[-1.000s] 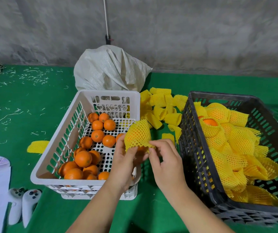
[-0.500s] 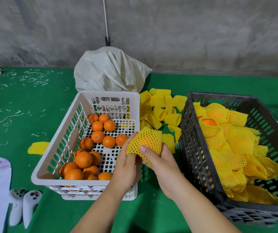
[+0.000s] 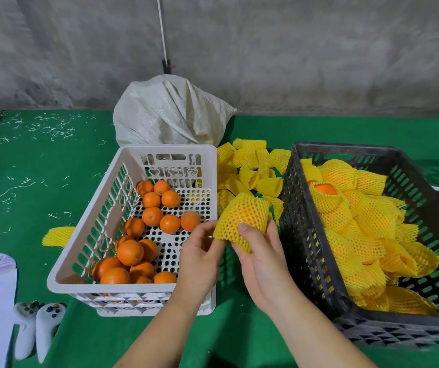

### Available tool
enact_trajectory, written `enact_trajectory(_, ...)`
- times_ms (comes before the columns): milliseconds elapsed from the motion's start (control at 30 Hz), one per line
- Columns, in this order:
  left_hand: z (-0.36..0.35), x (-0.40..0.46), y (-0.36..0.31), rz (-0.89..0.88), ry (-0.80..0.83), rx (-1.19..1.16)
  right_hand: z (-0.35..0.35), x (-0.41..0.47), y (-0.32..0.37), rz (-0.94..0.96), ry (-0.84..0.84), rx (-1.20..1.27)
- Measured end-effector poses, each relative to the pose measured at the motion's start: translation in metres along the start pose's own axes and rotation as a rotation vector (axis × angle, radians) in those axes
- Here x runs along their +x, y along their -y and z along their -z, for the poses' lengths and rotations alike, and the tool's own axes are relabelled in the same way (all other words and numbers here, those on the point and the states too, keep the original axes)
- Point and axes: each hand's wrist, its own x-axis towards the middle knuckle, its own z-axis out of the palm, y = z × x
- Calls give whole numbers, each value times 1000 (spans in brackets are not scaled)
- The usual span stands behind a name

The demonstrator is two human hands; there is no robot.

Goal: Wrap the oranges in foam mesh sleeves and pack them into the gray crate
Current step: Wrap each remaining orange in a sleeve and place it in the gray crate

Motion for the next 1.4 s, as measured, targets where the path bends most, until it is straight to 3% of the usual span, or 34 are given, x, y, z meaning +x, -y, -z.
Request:
enact_trajectory(133, 0, -14, -2, -122, 64, 135, 2, -3, 3, 24, -15, -42)
enact_trajectory(300, 1, -20, 2, -147, 224, 163, 31, -5, 32, 116, -176, -267)
enact_trajectory(433, -1, -12, 7, -69, 83, 222, 85, 3, 94, 284, -325, -332)
enact_trajectory(567, -3, 3, 18, 48, -45, 200, 159, 12, 142, 547, -568, -876)
enact_trajectory(600, -1, 5, 20, 65, -69, 206, 177, 17, 144, 522, -557, -1073)
enact_trajectory(667, -3, 10, 21, 99, -98, 210, 209, 25, 136, 241, -396, -1456)
enact_trajectory(733, -6, 13, 20, 144, -96, 206, 225, 32, 125, -95, -192, -1606)
enact_trajectory(767, -7, 13, 20, 165, -87, 212, 229, 35, 122, -150, -144, -1614)
enact_trajectory(933, -12, 13, 18, 190, -77, 265, 226, 34, 131, -64, -160, -1691)
enact_trajectory(1067, -13, 15, 14, 172, -110, 287, 182, 27, 131, 353, -284, -1470)
enact_trajectory(1133, -12, 14, 15, 161, -108, 328, 143, 28, 123, 550, -140, -1511)
enact_trajectory(1200, -12, 14, 13, 151, -79, 370, 104, 37, 108, 568, 215, -1631)
enact_trajectory(1300, -10, 25, 14, 267, -6, 344, 61, 74, 81, 178, 706, -1939)
enact_trajectory(1400, 3, 51, 21, 411, 136, 478, 43, 123, 51, -258, 870, -2185)
